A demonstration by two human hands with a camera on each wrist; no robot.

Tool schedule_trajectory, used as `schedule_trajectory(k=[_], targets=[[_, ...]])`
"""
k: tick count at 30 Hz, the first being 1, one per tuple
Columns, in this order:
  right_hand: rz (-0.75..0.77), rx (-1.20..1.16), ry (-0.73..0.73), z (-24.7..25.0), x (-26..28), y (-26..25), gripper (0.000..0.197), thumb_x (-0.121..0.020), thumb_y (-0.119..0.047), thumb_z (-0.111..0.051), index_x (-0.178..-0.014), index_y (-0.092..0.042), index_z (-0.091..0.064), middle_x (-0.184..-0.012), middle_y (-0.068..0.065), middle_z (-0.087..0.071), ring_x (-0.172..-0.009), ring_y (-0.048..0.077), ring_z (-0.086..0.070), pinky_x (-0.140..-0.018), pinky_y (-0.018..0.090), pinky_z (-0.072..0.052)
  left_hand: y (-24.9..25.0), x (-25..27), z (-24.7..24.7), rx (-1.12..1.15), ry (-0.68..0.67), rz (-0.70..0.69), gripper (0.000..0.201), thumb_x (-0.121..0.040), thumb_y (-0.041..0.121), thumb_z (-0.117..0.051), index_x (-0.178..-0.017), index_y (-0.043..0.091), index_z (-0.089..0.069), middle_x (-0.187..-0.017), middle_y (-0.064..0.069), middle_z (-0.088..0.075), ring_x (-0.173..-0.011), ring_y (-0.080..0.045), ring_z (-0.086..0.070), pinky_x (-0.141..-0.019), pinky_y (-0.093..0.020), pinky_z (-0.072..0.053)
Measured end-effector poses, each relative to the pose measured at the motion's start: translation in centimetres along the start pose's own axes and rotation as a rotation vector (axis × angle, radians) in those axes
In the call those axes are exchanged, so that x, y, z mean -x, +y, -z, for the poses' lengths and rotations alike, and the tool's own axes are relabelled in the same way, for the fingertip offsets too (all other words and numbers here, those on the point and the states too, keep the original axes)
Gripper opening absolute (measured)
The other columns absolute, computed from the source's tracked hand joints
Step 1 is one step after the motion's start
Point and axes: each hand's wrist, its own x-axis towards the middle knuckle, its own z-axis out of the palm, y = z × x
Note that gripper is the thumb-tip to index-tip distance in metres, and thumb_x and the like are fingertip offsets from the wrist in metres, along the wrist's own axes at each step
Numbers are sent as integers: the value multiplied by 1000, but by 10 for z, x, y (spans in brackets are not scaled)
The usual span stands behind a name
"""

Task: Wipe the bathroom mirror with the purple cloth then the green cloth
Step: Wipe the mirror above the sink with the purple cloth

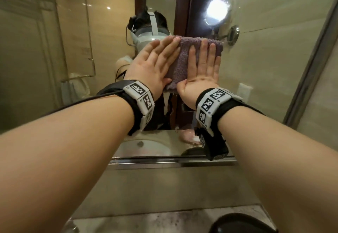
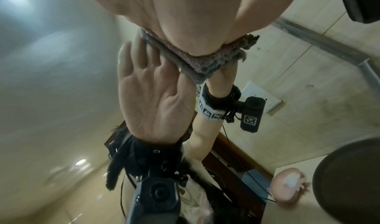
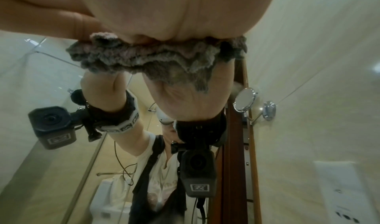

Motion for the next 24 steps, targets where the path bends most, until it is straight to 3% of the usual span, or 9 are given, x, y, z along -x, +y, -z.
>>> schedule_trajectory(k=[5, 11, 14, 17, 24], targets=[[14, -7, -6, -4, -1, -41, 93, -70, -45, -23, -146, -11, 18, -152, 18, 24, -139, 37, 24, -107, 45, 22, -28, 22, -20, 15, -20, 14, 67, -98, 45, -4, -131, 3, 35, -133, -13, 44, -139, -24, 27, -106, -37, 22], [-2, -5, -38, -7, 2, -65, 93, -69, -45, -20, -145, -12, 21, -151, 17, 27, -138, 36, 26, -107, 45, 23, -40, 33, -32, 24, -34, 7, 67, -98, 44, -4, -133, 2, 35, -139, -14, 42, -138, -25, 29, -105, -38, 23], [19, -5, 0, -9, 3, -64, 89, -74, -43, -25, -146, -13, 17, -152, 17, 23, -139, 36, 23, -109, 45, 21, -37, 36, -33, 23, -49, 19, 66, -97, 43, -2, -131, 1, 36, -147, -14, 36, -138, -27, 28, -107, -38, 21], [54, -6, 26, -12, 5, -59, 85, -85, -38, -39, -148, -14, 13, -153, 17, 21, -140, 34, 21, -108, 42, 23, -33, 36, -32, 2, -58, 26, 65, -97, 41, -1, -130, 0, 36, -140, -15, 41, -138, -27, 28, -106, -39, 22], [115, 35, 88, -19, 9, -35, 81, -84, -35, -41, -149, -19, 5, -156, 12, 13, -143, 29, 15, -110, 38, 20, -17, 32, -31, 4, -80, 17, 64, -95, 40, 2, -129, -2, 36, -135, -16, 43, -138, -28, 28, -105, -40, 25]])
